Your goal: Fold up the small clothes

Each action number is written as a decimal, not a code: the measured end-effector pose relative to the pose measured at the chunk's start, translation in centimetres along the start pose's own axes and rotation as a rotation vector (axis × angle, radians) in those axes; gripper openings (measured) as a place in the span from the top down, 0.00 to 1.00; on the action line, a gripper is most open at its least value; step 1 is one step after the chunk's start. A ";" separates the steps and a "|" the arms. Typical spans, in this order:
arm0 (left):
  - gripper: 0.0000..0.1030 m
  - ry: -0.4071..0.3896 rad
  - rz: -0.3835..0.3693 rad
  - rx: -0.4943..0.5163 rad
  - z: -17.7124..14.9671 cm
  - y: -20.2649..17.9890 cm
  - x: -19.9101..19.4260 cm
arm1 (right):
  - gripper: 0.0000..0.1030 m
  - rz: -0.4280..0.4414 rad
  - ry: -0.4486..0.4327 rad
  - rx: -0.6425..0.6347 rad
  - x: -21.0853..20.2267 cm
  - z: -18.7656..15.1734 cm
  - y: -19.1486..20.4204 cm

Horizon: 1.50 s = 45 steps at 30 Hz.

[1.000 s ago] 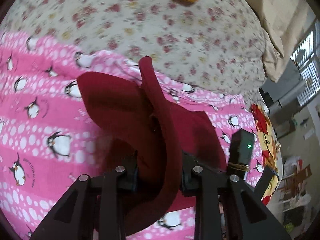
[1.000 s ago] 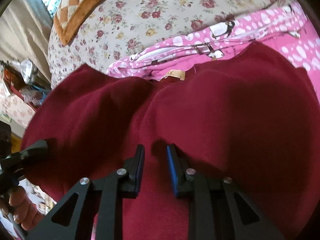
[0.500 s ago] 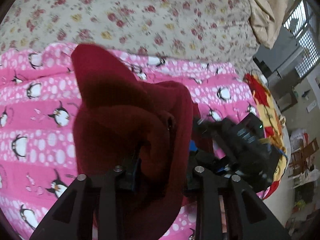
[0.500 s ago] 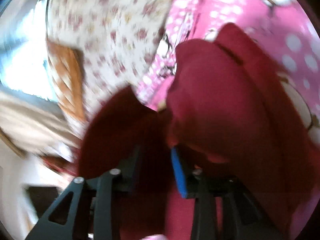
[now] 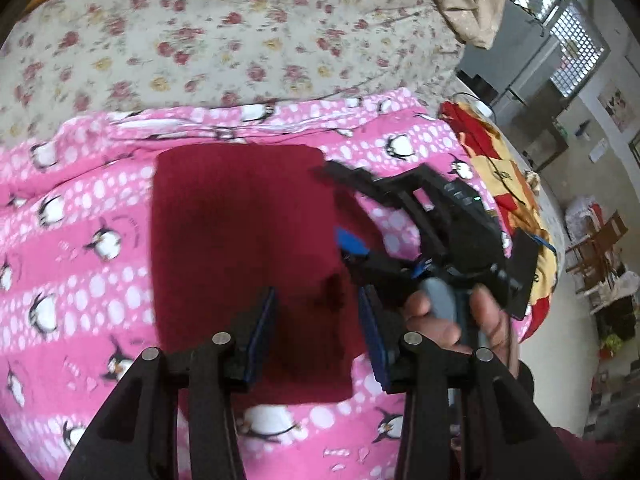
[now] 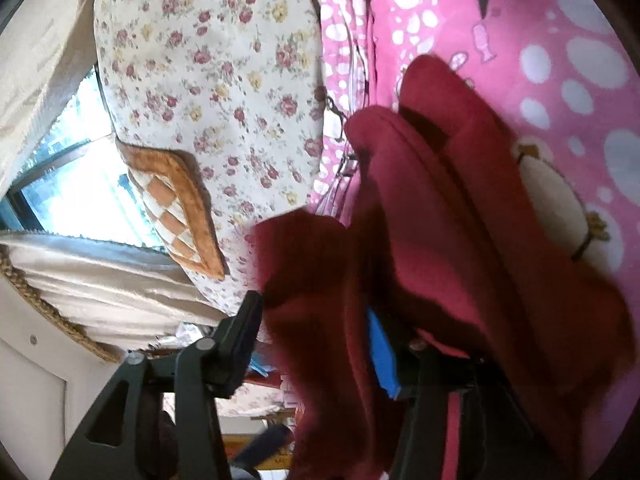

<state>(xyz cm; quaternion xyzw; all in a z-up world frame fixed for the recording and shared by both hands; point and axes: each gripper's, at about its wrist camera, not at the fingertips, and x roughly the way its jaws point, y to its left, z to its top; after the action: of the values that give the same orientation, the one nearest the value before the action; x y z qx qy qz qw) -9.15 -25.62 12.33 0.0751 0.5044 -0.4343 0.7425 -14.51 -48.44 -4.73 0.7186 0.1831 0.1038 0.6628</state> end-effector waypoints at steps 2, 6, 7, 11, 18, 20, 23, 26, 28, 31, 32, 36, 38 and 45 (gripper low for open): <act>0.81 -0.030 0.035 -0.007 -0.8 0.6 -0.8 | 0.43 0.006 -0.006 -0.007 -0.3 0.0 0.1; 0.81 -0.046 0.082 -0.008 -2.3 1.6 -1.1 | 0.42 -0.046 0.017 -0.079 0.1 -0.5 1.0; 0.81 -0.041 0.080 -0.013 -2.6 1.8 -0.9 | 0.42 -0.070 0.030 -0.102 0.2 -0.5 1.3; 0.81 -0.010 0.073 -0.032 -3.8 2.4 0.6 | 0.42 -0.282 0.125 -0.306 2.3 -1.6 3.5; 0.81 0.002 0.071 -0.044 -4.2 1.8 2.2 | 0.81 -0.585 0.164 -0.703 4.3 -3.6 7.2; 0.81 -0.012 0.052 -0.028 -3.8 1.5 1.3 | 0.84 -0.601 0.176 -0.767 3.7 -3.5 8.4; 0.81 -0.069 0.036 -0.032 -2.7 1.8 -0.5 | 0.84 -0.637 0.163 -0.849 2.4 -2.9 10.1; 0.81 -0.087 0.043 -0.093 -1.1 3.3 -0.5 | 0.84 -0.652 0.160 -0.867 0.8 -1.9 10.7; 0.81 -0.072 0.004 -0.148 -0.1 4.3 0.5 | 0.84 -0.663 0.156 -0.861 0.0 -1.1 10.5; 0.81 -0.031 -0.041 -0.167 0.8 4.7 3.0 | 0.84 -0.671 0.149 -0.836 -0.8 -0.1 9.6; 0.81 -0.018 -0.029 -0.159 0.8 4.6 4.0 | 0.84 -0.674 0.143 -0.831 -1.0 0.2 9.3; 0.86 -0.002 0.039 -0.186 0.4 4.7 6.7 | 0.85 -0.691 0.140 -0.823 -0.6 0.7 7.8; 0.86 -0.012 0.077 -0.149 0.3 3.9 6.9 | 0.85 -0.708 0.130 -0.834 -0.2 0.8 7.4; 0.86 -0.032 0.105 -0.167 0.0 3.6 6.9 | 0.63 -0.726 0.105 -0.802 -1.4 -0.2 8.8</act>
<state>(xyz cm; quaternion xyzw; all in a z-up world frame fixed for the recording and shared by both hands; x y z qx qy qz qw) -5.75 -27.34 5.56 0.0322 0.5223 -0.3522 0.7759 -14.75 -49.34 4.17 0.2937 0.3986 -0.0345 0.8681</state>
